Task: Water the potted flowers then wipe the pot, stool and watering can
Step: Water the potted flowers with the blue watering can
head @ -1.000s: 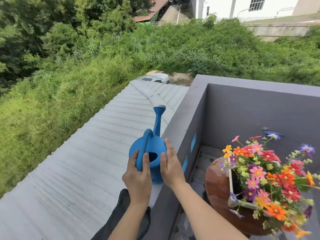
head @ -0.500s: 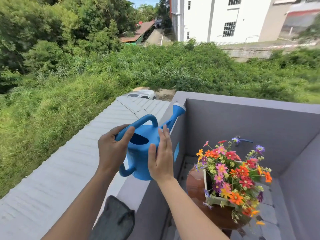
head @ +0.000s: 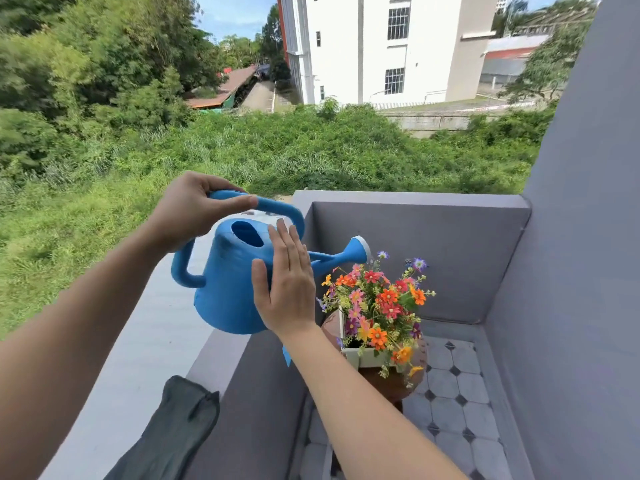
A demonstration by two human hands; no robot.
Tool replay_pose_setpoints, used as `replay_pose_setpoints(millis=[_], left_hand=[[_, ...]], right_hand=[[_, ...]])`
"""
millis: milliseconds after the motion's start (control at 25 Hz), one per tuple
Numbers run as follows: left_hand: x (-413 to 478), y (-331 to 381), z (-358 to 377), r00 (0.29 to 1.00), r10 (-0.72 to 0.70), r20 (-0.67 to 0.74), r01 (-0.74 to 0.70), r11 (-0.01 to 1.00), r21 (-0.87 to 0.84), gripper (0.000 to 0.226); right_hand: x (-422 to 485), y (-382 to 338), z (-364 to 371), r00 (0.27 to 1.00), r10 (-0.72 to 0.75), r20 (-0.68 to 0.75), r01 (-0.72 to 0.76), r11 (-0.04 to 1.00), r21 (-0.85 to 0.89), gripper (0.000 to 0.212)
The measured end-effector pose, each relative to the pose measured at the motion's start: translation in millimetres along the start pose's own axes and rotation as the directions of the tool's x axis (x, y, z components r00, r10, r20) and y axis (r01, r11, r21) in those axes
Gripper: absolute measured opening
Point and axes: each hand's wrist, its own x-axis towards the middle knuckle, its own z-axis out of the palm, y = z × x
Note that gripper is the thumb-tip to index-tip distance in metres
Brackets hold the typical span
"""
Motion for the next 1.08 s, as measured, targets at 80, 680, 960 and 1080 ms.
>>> replay_pose_setpoints(millis=[80, 680, 960, 1080], left_hand=[[5.9, 9.9, 3.6, 0.999, 0.026, 0.044, -0.031, 0.995, 0.097, 0.025], [48.5, 62.7, 17.7, 0.953, 0.114, 0.28, -0.235, 0.861, 0.452, 0.026], [63.3, 74.5, 12.9, 0.946, 0.061, 0.319, -0.231, 0.817, 0.528, 0.028], [66.3, 77.0, 14.0, 0.917, 0.036, 0.397, -0.265, 0.8, 0.539, 0.03]], right_hand=[[-2.2, 0.6, -5.3, 0.998, 0.035, 0.047, -0.036, 0.999, 0.011, 0.065], [8.1, -14.2, -8.2, 0.971, 0.216, 0.103, -0.23, 0.962, 0.147, 0.061], [21.7, -22.2, -4.2, 0.963, 0.251, 0.102, -0.268, 0.939, 0.217, 0.063], [16.8, -23.6, -4.0, 0.967, 0.228, 0.115, -0.248, 0.945, 0.213, 0.061]])
